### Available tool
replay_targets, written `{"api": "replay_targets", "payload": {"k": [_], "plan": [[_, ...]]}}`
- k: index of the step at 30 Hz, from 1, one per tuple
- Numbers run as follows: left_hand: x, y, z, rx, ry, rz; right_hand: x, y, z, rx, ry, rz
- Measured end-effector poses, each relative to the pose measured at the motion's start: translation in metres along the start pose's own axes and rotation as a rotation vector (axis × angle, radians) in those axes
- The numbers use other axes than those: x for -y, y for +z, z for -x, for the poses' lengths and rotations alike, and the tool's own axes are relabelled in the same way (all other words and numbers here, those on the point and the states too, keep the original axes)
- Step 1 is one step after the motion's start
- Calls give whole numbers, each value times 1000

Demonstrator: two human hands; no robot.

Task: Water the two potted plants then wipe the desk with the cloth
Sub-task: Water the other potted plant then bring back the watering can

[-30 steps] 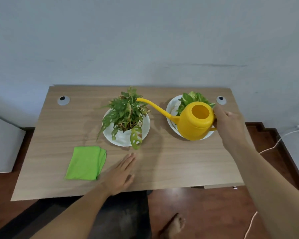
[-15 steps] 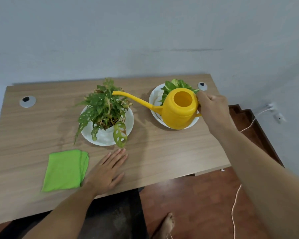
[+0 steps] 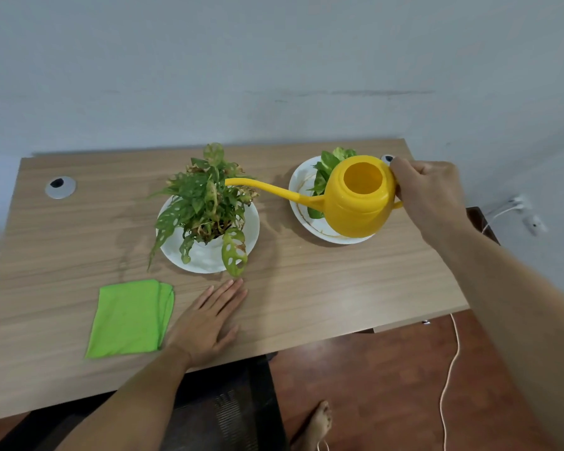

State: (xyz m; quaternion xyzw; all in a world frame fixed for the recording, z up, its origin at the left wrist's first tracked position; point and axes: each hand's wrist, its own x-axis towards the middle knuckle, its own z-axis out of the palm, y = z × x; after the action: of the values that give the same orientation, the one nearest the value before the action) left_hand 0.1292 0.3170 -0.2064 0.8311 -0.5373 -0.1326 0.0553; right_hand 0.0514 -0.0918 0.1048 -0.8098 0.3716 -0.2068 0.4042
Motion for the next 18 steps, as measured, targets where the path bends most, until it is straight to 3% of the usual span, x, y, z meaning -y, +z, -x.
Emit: {"api": "replay_targets", "payload": {"k": [18], "plan": [[2,-1,0,61,5,13,43,16,-5,-2,-37,54]]}}
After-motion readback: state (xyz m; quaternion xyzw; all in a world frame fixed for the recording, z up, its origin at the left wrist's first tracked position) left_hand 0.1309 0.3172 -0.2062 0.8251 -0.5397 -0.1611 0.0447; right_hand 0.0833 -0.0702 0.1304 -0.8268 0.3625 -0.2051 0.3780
